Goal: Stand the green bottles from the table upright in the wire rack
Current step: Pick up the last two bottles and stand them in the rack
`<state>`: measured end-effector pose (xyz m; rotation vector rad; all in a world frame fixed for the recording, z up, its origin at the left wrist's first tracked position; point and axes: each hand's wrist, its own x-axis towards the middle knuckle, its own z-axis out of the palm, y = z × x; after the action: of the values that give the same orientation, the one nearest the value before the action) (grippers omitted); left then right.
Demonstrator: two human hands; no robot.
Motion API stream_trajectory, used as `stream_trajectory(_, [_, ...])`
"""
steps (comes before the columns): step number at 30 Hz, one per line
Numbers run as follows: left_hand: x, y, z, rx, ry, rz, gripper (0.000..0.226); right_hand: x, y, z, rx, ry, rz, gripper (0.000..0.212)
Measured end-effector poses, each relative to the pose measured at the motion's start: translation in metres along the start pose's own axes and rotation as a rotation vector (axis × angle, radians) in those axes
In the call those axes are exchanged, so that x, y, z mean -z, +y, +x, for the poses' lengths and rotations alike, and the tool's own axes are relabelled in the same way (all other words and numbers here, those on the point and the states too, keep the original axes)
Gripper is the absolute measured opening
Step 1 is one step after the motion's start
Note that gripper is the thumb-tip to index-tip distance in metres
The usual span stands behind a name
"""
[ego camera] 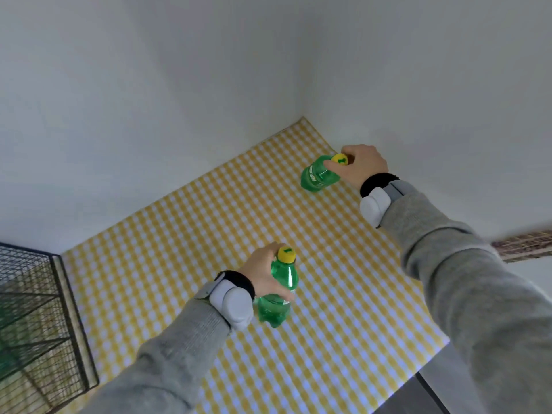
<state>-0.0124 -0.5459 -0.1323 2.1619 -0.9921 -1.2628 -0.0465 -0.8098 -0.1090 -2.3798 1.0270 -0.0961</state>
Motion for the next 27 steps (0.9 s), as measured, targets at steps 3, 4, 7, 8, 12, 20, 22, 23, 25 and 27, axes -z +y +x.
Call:
stream_trajectory(3, [0.023,-0.01,-0.015,-0.025,0.036,-0.036,0.041,-0.001,-0.009,0.0,0.016,-0.01,-0.049,0.048])
stream_trajectory(4, [0.031,-0.012,-0.022,-0.023,0.037,-0.027,0.037,-0.002,-0.013,-0.002,0.023,-0.022,-0.059,0.047])
stream_trajectory(7, [0.047,-0.017,-0.037,-0.021,0.008,0.066,0.032,-0.004,-0.02,-0.006,0.035,-0.049,-0.064,0.038])
stream_trajectory(8, [0.05,-0.018,-0.041,-0.018,0.002,0.107,0.033,-0.005,-0.023,-0.009,0.036,-0.051,-0.069,0.037])
stream_trajectory(12, [0.056,-0.024,-0.056,-0.002,0.086,0.206,0.034,-0.009,-0.035,-0.022,0.021,-0.084,-0.099,0.036])
stream_trajectory(20, [0.055,-0.024,-0.083,-0.028,0.306,0.272,0.022,-0.018,-0.074,-0.053,0.063,-0.229,-0.209,0.047])
stream_trajectory(22, [0.064,-0.027,-0.098,-0.019,0.373,0.31,0.023,-0.023,-0.091,-0.063,0.094,-0.239,-0.219,0.046])
stream_trajectory(23, [0.071,-0.03,-0.109,-0.01,0.409,0.314,0.023,-0.024,-0.105,-0.07,0.121,-0.236,-0.237,0.044])
stream_trajectory(25, [0.09,-0.037,-0.134,-0.001,0.486,0.3,0.023,-0.025,-0.135,-0.085,0.215,-0.224,-0.297,0.036])
stream_trajectory(27, [0.112,-0.04,-0.164,-0.001,0.558,0.281,0.023,-0.021,-0.171,-0.099,0.372,-0.172,-0.353,0.032])
